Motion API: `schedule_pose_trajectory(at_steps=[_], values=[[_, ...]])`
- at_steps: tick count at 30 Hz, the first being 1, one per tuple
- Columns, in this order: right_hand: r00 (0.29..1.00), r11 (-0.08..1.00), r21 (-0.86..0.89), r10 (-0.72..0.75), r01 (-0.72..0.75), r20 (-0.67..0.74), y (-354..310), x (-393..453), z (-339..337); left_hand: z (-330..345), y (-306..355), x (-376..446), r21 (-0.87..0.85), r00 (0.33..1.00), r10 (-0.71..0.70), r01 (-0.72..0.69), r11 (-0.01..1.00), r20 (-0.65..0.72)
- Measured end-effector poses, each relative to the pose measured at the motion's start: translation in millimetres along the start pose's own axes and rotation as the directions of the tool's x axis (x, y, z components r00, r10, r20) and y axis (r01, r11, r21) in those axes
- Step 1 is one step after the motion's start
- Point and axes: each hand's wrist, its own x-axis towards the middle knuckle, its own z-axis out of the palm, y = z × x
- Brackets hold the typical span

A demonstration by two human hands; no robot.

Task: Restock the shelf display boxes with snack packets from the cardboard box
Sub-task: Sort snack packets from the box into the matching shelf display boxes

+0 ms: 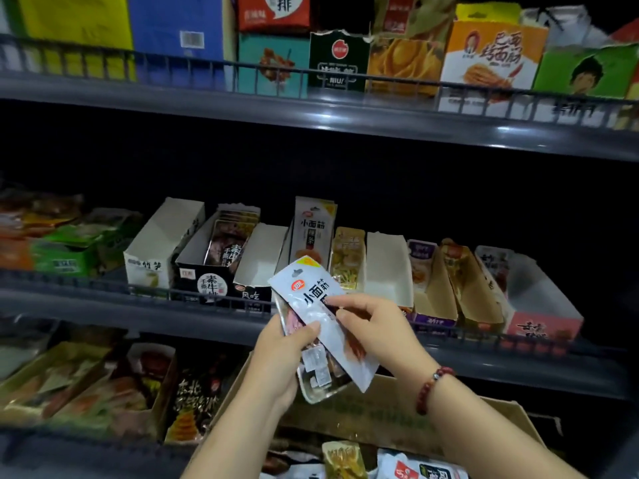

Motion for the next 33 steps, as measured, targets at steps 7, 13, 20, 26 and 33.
schedule_pose_trajectory(at_steps=[7,13,20,26,33], values=[[0.982,0.985,0.051,0.156,-0.162,0.105,-2,42,-10,-18,21,9,0.187,0.995,0.088,-0.077,0.979,-0.055],[0.949,0.956,0.134,0.227,-0.259,0.219,-4,82,-12,-24,39,33,0.269,0.993,0.098,-0.079,0.960,-0.058],[0.957,0.926,0.268,0.288,-0.267,-0.042,-7,159,-18,-31,45,79,0.291,0.974,0.172,-0.123,0.949,-0.149],[0.929,0.934,0.297,0.277,-0.200,-0.245,-6,227,7,-43,42,108,0.277,0.961,0.180,-0.118,0.954,-0.209],[0.932,0.974,-0.041,0.200,-0.222,-0.302,-3,268,30,-56,40,124,0.290,0.952,0.213,-0.144,0.946,-0.220]])
